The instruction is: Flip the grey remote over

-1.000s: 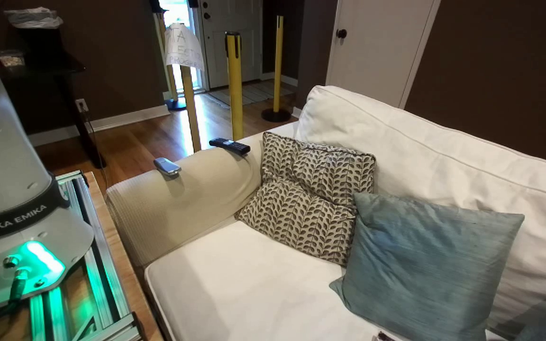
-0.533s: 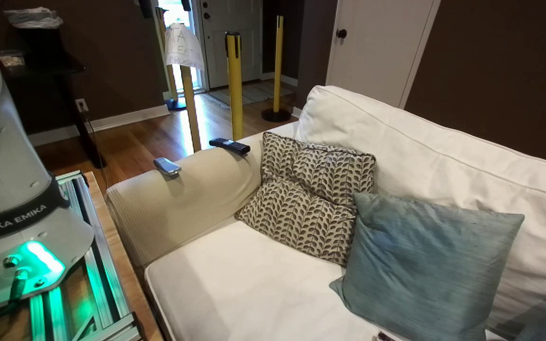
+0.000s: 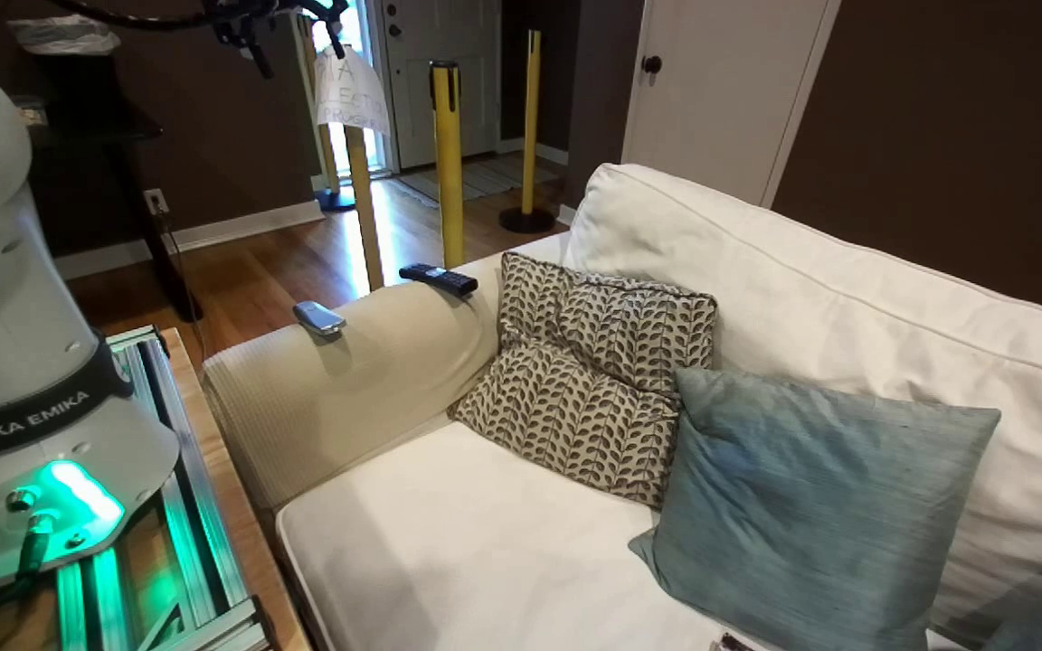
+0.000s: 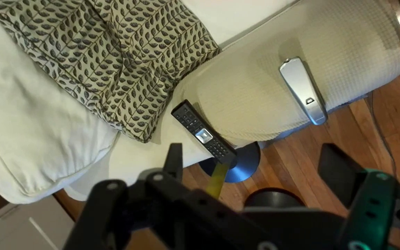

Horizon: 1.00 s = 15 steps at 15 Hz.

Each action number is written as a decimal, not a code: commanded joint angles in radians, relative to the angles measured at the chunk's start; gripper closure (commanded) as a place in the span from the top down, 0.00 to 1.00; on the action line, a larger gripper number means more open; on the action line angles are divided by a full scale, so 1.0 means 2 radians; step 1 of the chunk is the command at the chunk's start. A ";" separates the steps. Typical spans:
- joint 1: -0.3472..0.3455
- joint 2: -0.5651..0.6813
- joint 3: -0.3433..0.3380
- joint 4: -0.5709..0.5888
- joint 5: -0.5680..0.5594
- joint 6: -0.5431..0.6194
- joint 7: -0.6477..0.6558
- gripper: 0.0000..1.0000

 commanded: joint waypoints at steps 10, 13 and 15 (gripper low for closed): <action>0.022 0.001 -0.006 -0.024 -0.003 0.016 -0.023 1.00; 0.022 0.001 -0.006 -0.024 -0.003 0.016 -0.023 1.00; 0.022 0.003 -0.005 -0.028 -0.006 0.020 -0.027 1.00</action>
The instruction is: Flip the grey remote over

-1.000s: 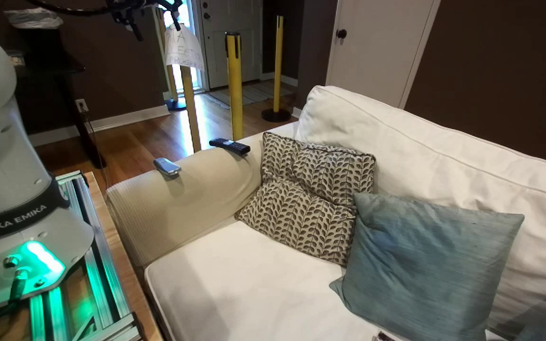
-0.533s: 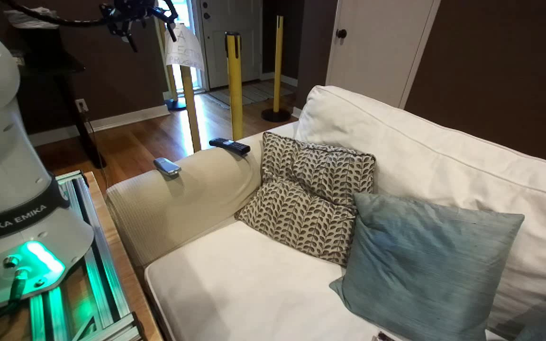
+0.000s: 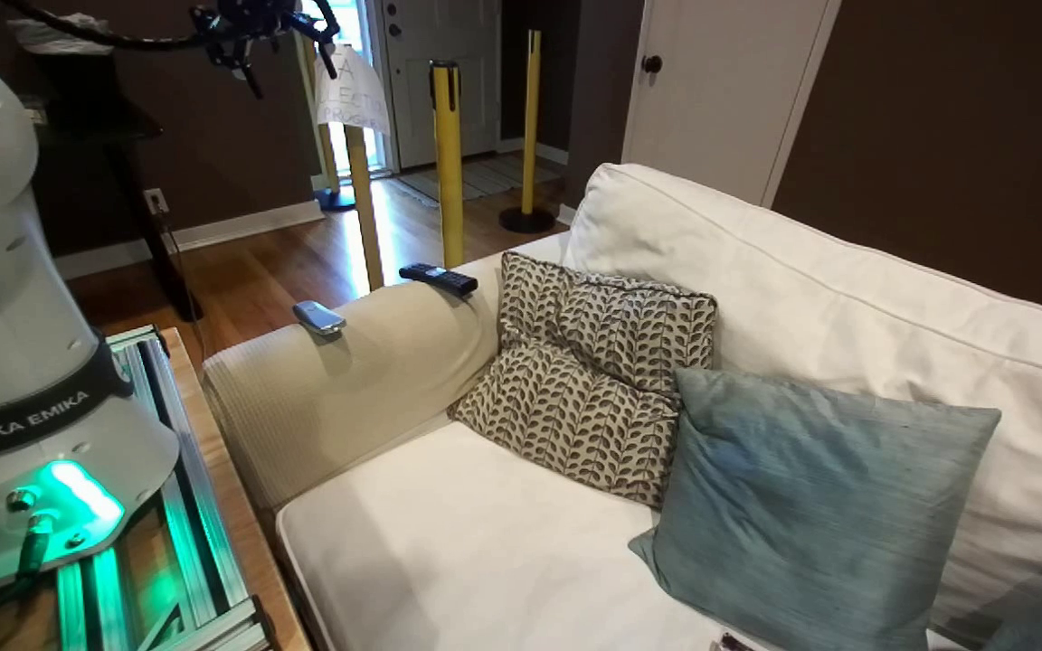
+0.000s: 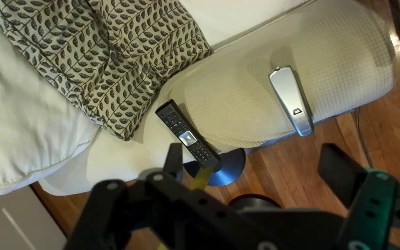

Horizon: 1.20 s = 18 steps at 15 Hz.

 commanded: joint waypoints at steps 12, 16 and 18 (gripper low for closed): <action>0.064 0.041 0.015 -0.040 -0.009 0.091 -0.055 1.00; 0.084 0.076 0.021 -0.040 -0.009 0.124 -0.059 1.00; 0.095 0.094 0.020 -0.041 -0.006 0.132 -0.065 1.00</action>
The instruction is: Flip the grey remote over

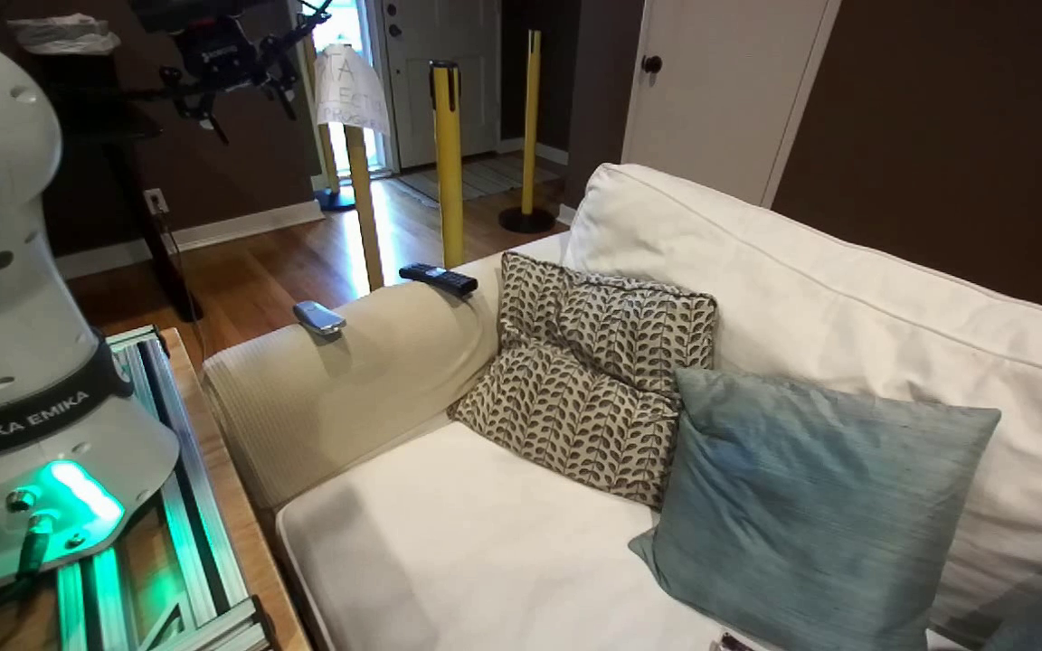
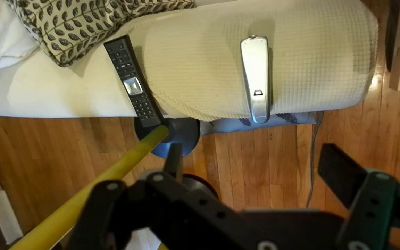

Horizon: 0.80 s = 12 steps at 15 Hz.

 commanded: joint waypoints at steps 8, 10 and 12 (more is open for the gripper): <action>0.011 0.013 -0.007 0.003 -0.003 0.004 0.000 1.00; 0.010 0.018 -0.007 0.003 -0.005 0.007 -0.003 1.00; 0.014 0.036 -0.009 0.003 -0.002 0.018 -0.013 1.00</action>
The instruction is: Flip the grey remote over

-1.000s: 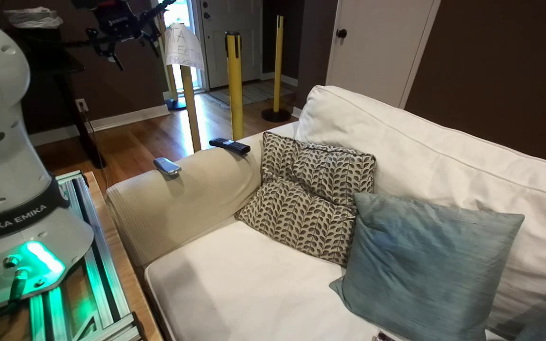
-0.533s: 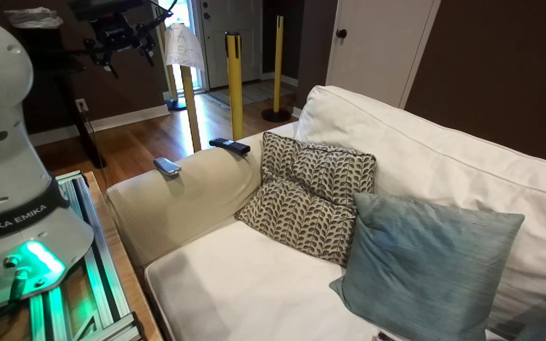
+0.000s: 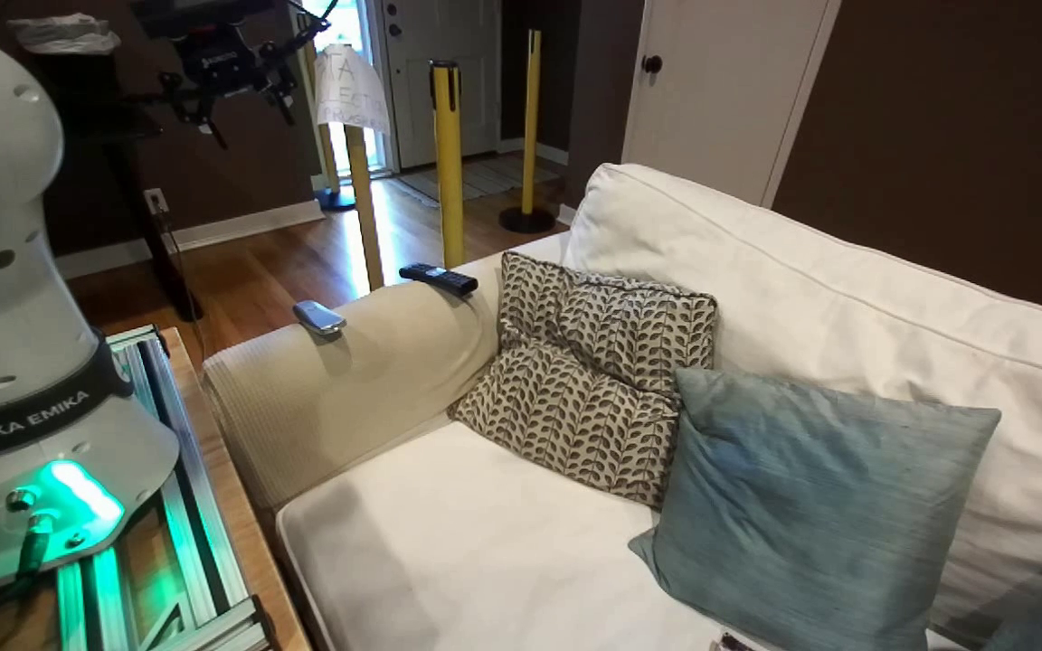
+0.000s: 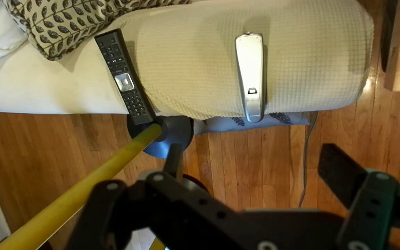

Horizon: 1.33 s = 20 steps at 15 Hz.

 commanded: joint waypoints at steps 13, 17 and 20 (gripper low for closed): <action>0.008 0.062 0.006 0.001 0.000 0.005 -0.016 1.00; 0.008 0.064 0.006 0.001 0.000 0.006 -0.016 1.00; 0.010 0.089 -0.009 0.000 0.019 0.014 -0.036 1.00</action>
